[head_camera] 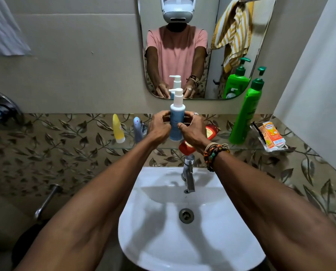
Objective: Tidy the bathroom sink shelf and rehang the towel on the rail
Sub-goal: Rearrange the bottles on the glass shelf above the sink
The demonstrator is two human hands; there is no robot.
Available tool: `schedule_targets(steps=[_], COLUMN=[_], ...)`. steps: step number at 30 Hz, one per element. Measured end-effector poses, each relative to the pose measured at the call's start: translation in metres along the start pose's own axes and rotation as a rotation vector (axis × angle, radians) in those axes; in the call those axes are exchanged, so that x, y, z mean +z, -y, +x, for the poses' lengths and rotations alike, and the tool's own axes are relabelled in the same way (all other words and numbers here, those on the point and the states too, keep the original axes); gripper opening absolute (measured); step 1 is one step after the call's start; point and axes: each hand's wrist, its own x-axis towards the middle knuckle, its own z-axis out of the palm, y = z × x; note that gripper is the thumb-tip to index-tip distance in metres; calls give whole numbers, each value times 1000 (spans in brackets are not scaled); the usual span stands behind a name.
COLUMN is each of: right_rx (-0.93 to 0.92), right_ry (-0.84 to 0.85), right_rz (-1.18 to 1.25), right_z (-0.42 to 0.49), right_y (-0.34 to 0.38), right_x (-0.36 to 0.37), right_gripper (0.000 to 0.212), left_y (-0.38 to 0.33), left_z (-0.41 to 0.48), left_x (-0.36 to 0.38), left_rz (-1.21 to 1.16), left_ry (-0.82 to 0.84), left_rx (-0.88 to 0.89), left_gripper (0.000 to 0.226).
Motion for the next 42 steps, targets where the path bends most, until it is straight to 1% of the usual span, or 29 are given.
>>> schedule_targets(steps=[4, 7, 13, 28, 33, 42], right_rx=[-18, -25, -17, -24, -26, -19], right_ry=[10, 27, 16, 47, 44, 54], right_rz=[24, 25, 21, -3, -1, 9], right_z=[-7, -11, -17, -15, -15, -12], right_y=[10, 16, 23, 19, 17, 14], right_x=[16, 27, 42, 45, 48, 47], right_gripper=[41, 42, 42, 45, 45, 48], left_y=[6, 9, 13, 19, 22, 24], left_z=[-5, -9, -16, -13, -12, -10], left_x=[-17, -31, -46, -45, -46, -43], left_rz=[-3, 27, 19, 100, 88, 101], left_ry=[-10, -38, -34, -52, -70, -74], left_rx=[-8, -2, -5, -26, -47, -43], left_gripper=[51, 50, 53, 52, 49, 50])
